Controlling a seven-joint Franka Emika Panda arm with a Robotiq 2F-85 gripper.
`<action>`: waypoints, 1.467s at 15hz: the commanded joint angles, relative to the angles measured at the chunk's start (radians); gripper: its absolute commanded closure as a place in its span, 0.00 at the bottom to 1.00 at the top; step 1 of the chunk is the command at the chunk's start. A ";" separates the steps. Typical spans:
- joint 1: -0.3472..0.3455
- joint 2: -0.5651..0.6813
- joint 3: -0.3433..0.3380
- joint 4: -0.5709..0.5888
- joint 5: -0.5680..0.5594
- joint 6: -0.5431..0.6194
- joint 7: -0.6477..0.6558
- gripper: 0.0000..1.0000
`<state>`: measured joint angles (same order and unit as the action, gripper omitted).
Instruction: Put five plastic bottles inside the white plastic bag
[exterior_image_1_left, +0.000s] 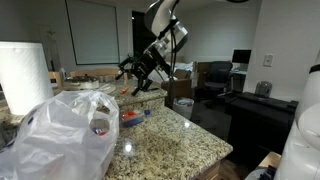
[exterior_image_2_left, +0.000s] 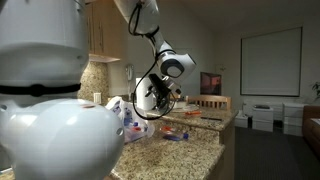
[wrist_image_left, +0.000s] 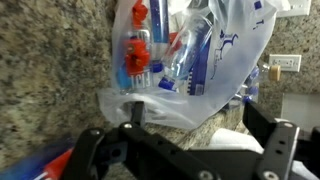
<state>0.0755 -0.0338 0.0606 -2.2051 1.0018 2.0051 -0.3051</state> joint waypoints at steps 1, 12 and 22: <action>-0.073 -0.168 -0.073 -0.212 0.057 0.033 -0.007 0.00; -0.133 -0.209 -0.059 -0.337 0.014 0.288 0.402 0.00; -0.083 -0.114 -0.018 -0.272 0.038 0.382 0.480 0.00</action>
<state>-0.0293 -0.2052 0.0603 -2.5185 1.0061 2.3985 0.2039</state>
